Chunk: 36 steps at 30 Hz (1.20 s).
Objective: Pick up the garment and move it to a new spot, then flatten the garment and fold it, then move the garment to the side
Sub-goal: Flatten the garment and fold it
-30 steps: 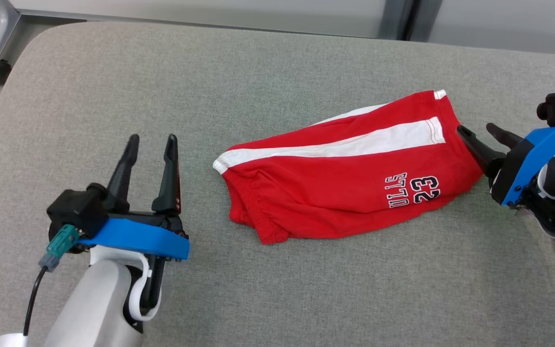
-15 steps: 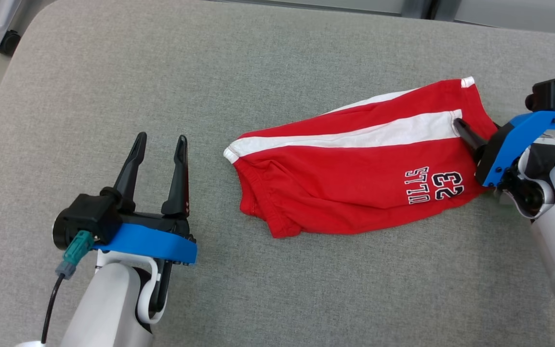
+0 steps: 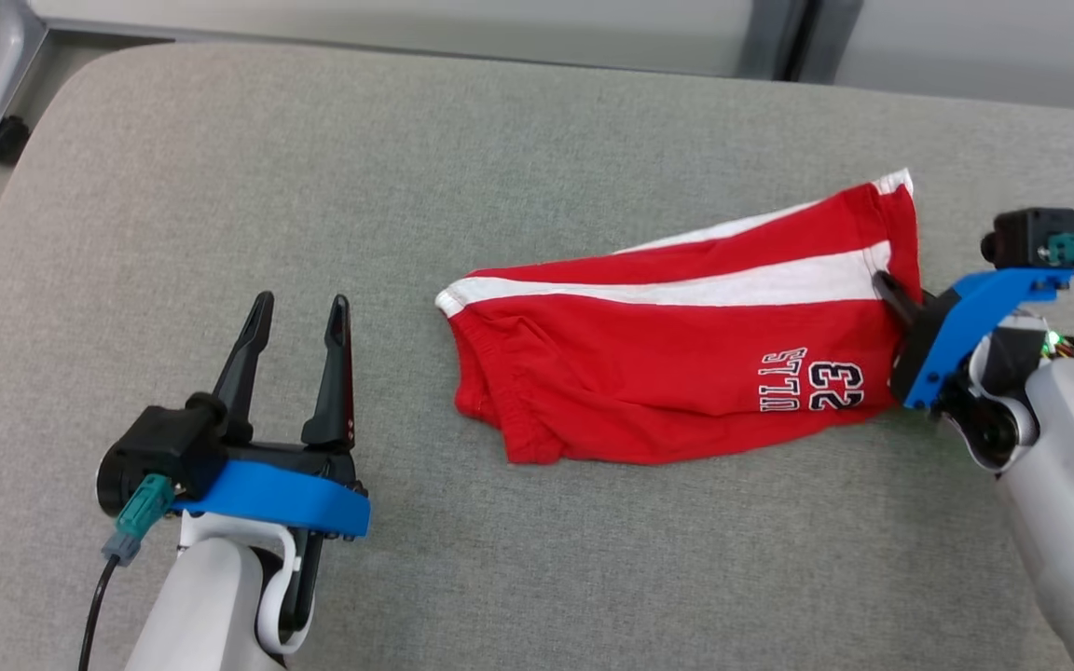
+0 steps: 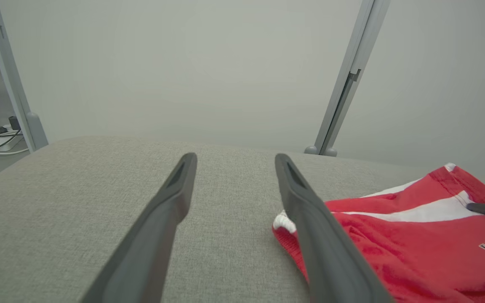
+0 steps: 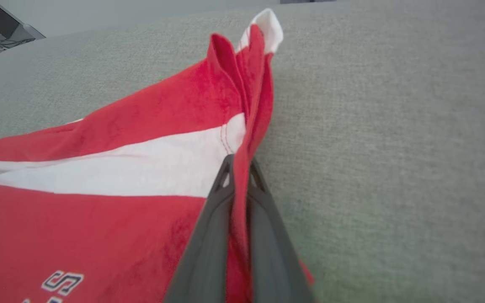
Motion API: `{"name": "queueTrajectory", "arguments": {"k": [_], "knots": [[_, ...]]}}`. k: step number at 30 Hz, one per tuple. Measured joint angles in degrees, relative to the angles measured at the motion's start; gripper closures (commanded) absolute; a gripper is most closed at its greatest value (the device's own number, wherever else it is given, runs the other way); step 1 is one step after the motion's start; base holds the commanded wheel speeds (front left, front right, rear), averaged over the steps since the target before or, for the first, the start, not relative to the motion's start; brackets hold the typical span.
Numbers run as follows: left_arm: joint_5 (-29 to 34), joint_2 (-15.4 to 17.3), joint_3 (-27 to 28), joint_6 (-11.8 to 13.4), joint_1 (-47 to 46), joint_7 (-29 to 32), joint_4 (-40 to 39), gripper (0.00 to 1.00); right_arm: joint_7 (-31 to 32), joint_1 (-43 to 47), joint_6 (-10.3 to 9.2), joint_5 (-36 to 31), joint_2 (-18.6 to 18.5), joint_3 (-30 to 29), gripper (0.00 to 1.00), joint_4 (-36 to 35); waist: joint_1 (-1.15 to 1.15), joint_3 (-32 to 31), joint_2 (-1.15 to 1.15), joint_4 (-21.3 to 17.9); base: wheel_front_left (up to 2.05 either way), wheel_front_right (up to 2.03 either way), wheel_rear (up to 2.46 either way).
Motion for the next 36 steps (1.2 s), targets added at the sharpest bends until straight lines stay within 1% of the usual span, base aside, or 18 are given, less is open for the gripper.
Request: {"name": "queueTrajectory", "arguments": {"k": [4,10,13,17,20,23,29,32,36], "knots": [[0.14,0.08,0.35,-0.02,1.66,0.00,0.00,0.00,-1.51,2.85,0.00,-1.21,-1.99,-2.41,1.00,-1.05,0.00,-2.10,0.00,-1.33,0.00,0.00,0.00],[0.16,0.45,0.51,-0.04,3.65,0.00,0.26,0.00,-1.15,5.30,0.00,-6.06,-5.36,-8.14,1.00,-1.31,0.00,-4.79,0.00,-3.52,0.00,0.00,0.00],[0.16,0.48,0.42,-0.07,4.47,0.00,0.44,0.00,0.11,5.80,0.00,-8.72,-5.54,-11.14,1.00,-1.88,0.00,-5.84,0.00,-4.26,0.00,0.00,0.00],[0.04,0.51,-0.09,-0.13,5.16,-0.01,0.98,0.00,2.23,6.36,0.00,-12.44,-4.78,-14.50,1.00,-3.69,0.00,-6.93,0.00,-4.42,0.00,0.00,0.00],[-0.09,0.56,-0.68,-0.13,5.24,0.00,1.48,0.00,4.26,6.56,0.00,-14.79,-2.61,-16.38,1.00,-5.53,0.00,-7.69,0.00,-4.07,0.00,0.00,0.00],[-0.27,0.56,-1.11,-0.14,5.32,0.00,1.85,0.00,6.43,6.66,-0.01,-16.94,1.25,-16.79,1.00,-8.58,0.00,-8.36,0.00,-3.62,0.00,0.00,0.00],[-0.76,0.77,-1.66,-0.30,5.33,-0.01,1.97,0.00,10.72,6.94,0.00,-20.12,9.98,-13.27,1.00,-14.57,0.00,-8.58,0.00,-2.93,0.00,0.00,0.00],[-1.04,0.70,-3.04,-0.31,5.15,-0.01,2.05,0.00,12.03,6.94,0.00,-20.65,11.98,-11.68,1.00,-15.22,0.00,-8.49,0.00,-1.93,0.00,0.00,0.00],[-1.48,0.60,-4.76,-0.31,4.33,0.00,2.13,0.00,13.12,6.87,-0.01,-20.91,12.96,-10.82,1.00,-13.96,0.01,-7.99,0.00,-0.15,0.00,0.00,0.00]]}}
